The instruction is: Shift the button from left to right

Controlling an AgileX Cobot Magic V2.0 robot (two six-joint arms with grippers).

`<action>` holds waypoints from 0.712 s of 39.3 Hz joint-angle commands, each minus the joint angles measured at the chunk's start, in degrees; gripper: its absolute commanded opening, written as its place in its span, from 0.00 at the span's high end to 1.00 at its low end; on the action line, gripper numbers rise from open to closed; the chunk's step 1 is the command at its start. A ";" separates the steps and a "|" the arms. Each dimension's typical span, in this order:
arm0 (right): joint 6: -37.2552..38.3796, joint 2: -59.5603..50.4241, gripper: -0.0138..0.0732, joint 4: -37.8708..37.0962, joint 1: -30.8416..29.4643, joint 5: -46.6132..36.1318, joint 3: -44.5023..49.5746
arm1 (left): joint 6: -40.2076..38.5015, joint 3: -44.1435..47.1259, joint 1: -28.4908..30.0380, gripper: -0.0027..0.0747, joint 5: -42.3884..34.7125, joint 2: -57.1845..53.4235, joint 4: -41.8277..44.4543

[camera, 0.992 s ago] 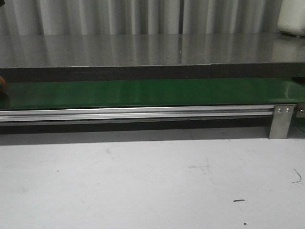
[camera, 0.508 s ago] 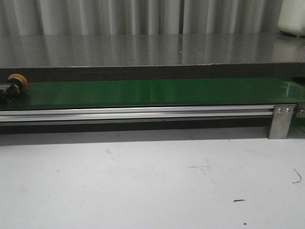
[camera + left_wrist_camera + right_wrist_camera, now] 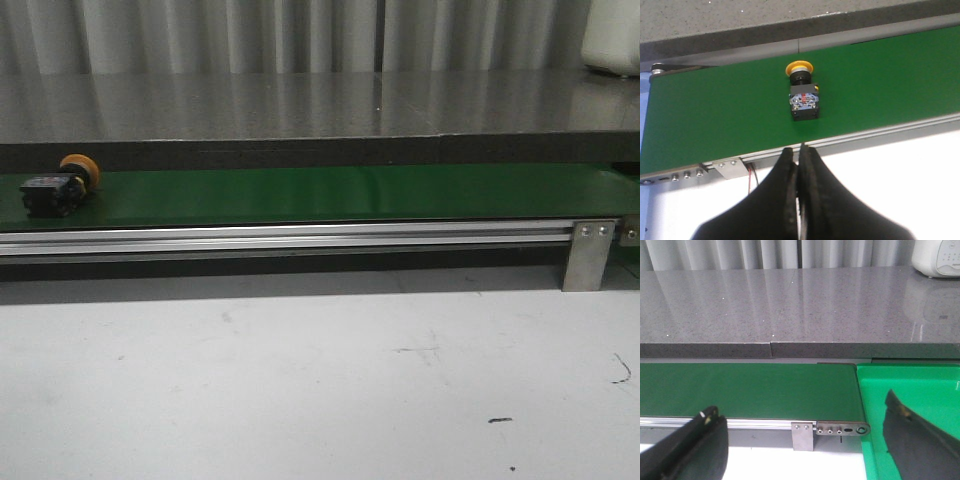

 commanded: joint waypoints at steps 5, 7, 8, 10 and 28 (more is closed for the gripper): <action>-0.72 0.69 0.10 -0.35 -0.24 -4.50 -2.15 | -0.17 11.92 -1.38 0.99 -9.46 -18.88 -0.89; -0.72 0.69 0.10 -0.35 -0.24 -4.50 -2.15 | -0.17 14.52 -1.38 0.99 -9.46 -24.09 -1.03; -0.72 0.69 0.10 -0.35 -0.24 -4.50 -2.15 | -0.17 15.57 -1.38 0.99 -9.46 -26.31 -1.03; -0.72 0.69 0.10 -0.35 -0.24 -4.50 -2.15 | -0.17 18.17 -1.38 0.99 -9.46 -32.15 -1.14; -0.72 0.69 0.10 -0.35 -0.24 -4.50 -2.15 | -0.17 24.09 -1.38 0.99 -13.72 -50.04 -1.14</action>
